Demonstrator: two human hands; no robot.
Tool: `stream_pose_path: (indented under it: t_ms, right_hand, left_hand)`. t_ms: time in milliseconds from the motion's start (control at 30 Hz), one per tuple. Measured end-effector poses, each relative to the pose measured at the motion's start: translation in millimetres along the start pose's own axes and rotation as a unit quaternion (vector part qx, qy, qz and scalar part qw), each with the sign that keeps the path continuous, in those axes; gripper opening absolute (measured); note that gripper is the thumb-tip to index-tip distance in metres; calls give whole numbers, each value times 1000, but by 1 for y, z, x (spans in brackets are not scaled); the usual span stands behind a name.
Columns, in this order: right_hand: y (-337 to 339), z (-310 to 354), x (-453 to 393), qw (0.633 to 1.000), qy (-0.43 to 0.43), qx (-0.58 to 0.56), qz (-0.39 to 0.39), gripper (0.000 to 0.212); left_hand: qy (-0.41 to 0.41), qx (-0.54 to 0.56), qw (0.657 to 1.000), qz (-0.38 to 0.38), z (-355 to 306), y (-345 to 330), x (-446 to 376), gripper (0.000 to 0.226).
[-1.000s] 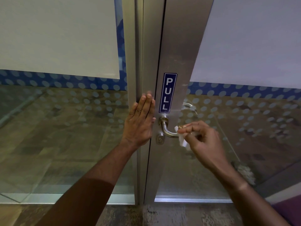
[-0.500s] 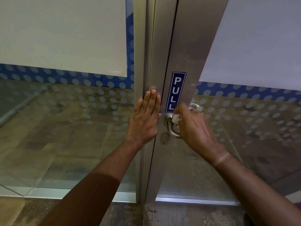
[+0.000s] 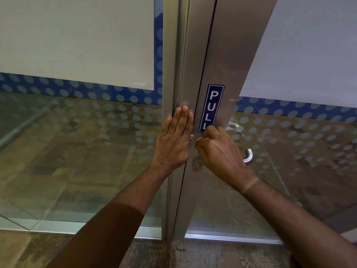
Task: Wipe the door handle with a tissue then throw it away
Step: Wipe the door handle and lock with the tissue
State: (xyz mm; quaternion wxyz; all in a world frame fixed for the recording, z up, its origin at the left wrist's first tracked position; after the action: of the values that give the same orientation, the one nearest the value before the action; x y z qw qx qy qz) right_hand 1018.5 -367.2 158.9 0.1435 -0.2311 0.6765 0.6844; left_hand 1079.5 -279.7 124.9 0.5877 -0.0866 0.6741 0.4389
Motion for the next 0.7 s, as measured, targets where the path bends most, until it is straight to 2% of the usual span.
stream_pose_path:
  t_ms: [67, 200, 333, 433, 567, 700]
  right_hand:
    - [-2, 1, -4, 1000, -17, 4, 7, 8]
    - [0, -5, -6, 999, -51, -19, 4, 11]
    - [3, -18, 2, 990, -121, -61, -27, 9]
    - [2, -26, 5, 976, -154, -137, -67, 8]
    - [-1, -39, 10, 944, -232, -219, -80, 9]
    - [-5, -48, 14, 920, -303, -243, -50, 13]
  left_hand:
    - [1, 2, 1000, -7, 0, 1, 0, 79]
    - [0, 0, 1000, -8, 0, 0, 0, 80]
    - [-3, 2, 1000, -15, 0, 1, 0, 76]
    - [-4, 2, 1000, -13, 0, 1, 0, 75]
    - [4, -4, 1000, -12, -1, 2, -1, 76]
    - [4, 1, 1000, -13, -2, 2, -1, 78]
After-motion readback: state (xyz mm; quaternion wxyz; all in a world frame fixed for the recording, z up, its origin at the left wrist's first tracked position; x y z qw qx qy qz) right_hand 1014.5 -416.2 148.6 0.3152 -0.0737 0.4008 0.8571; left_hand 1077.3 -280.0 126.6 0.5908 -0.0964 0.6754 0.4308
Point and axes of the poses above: each hand's wrist, its own x-axis away from the middle knuckle, its own y-axis out of the back of the hand, z = x × y, the point moved 7 cm from there along -x, towards the middle knuckle, and after that the axes turned 4 degrees about -z, right-handed, at the moved point
